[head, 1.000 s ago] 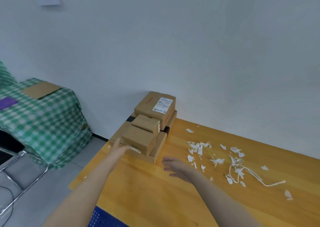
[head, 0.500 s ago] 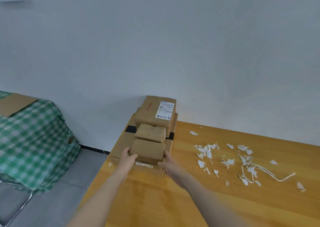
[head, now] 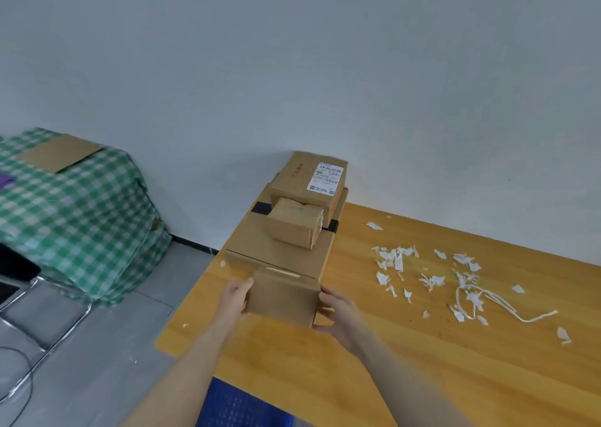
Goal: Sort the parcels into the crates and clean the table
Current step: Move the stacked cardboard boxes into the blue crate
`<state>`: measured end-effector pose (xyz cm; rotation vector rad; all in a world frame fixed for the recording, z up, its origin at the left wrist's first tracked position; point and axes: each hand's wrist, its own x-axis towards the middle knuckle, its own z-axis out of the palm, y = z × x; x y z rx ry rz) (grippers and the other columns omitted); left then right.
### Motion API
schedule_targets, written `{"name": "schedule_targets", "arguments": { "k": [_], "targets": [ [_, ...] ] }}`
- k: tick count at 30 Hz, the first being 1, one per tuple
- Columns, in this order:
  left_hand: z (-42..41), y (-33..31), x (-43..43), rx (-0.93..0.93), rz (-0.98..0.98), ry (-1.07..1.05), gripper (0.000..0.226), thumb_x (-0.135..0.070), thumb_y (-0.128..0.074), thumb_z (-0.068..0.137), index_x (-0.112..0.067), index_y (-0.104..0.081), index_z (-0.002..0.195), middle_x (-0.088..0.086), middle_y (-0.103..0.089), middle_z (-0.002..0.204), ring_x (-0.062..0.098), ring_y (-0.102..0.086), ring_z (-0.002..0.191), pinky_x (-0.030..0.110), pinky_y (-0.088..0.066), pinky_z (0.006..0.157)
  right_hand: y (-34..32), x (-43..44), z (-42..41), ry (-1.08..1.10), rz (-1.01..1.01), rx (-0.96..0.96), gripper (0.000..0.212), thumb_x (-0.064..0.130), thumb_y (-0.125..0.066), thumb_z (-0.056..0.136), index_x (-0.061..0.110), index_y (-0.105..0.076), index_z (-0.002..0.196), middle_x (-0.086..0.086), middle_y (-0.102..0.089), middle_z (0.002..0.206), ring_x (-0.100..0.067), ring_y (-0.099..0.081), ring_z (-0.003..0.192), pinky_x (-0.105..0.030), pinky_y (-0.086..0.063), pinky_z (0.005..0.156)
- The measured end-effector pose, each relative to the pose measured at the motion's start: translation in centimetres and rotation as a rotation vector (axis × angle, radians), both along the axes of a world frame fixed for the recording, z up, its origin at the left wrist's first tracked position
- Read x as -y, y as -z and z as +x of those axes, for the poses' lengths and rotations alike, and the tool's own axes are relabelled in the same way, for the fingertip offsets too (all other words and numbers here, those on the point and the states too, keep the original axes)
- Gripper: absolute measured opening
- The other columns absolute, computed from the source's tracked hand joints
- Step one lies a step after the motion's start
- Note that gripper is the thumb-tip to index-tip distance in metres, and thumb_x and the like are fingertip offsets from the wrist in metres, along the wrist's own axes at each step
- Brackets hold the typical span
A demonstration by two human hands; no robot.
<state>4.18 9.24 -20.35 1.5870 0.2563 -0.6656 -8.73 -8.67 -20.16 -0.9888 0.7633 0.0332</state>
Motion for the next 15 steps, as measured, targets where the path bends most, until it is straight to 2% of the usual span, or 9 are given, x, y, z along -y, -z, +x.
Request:
{"name": "schedule_targets", "arguments": {
  "k": [3,8,11,13,15],
  "targets": [
    [-3.2,0.5,-1.4,0.002,-0.004,-0.012,0.025,-0.040,-0.054,0.093,-0.018,-0.053,0.103,0.005,-0.057,0.114,0.022,-0.053,0.112,0.046,-0.050,0.092,-0.5,-0.7,-3.1,-0.007,0.025,0.017,0.024,0.012,-0.054,0.095,0.016,-0.060,0.118,-0.007,-0.058,0.114,-0.024,-0.054,0.108,-0.047,-0.054,0.069],
    [-9.0,0.6,-2.5,0.003,-0.004,0.006,0.050,-0.051,-0.055,0.089,-0.016,-0.047,0.123,0.001,-0.053,0.120,0.020,-0.048,0.115,0.049,-0.046,0.097,-0.2,-1.5,-7.7,-0.064,-0.016,0.032,0.028,0.018,-0.059,0.093,0.017,-0.058,0.121,-0.006,-0.053,0.125,-0.022,-0.050,0.116,-0.052,-0.053,0.083],
    [-13.3,1.0,-3.5,-0.005,0.009,-0.023,0.047,-0.045,-0.055,0.091,-0.014,-0.049,0.125,0.003,-0.051,0.122,0.021,-0.048,0.115,0.046,-0.050,0.089,-0.1,-2.4,-11.4,-0.093,-0.039,0.025,0.030,0.020,-0.060,0.092,0.019,-0.058,0.122,-0.003,-0.052,0.124,-0.022,-0.049,0.118,-0.054,-0.049,0.090],
    [-15.8,1.3,-4.5,-0.008,0.015,-0.044,0.043,-0.043,-0.055,0.092,-0.013,-0.051,0.123,0.004,-0.053,0.120,0.020,-0.050,0.111,0.041,-0.053,0.079,0.5,-3.4,-13.5,-0.106,-0.044,0.017,0.030,0.020,-0.060,0.092,0.018,-0.057,0.122,-0.002,-0.054,0.121,-0.019,-0.050,0.115,-0.050,-0.050,0.086],
    [-18.2,1.5,-6.0,-0.033,0.013,-0.076,0.039,-0.041,-0.055,0.092,-0.014,-0.052,0.121,0.004,-0.054,0.117,0.018,-0.052,0.106,0.037,-0.052,0.075,1.0,-4.8,-15.4,-0.126,-0.049,0.009,0.029,0.022,-0.061,0.092,0.018,-0.057,0.121,-0.001,-0.055,0.119,-0.017,-0.052,0.113,-0.048,-0.051,0.084]
  ]
}}
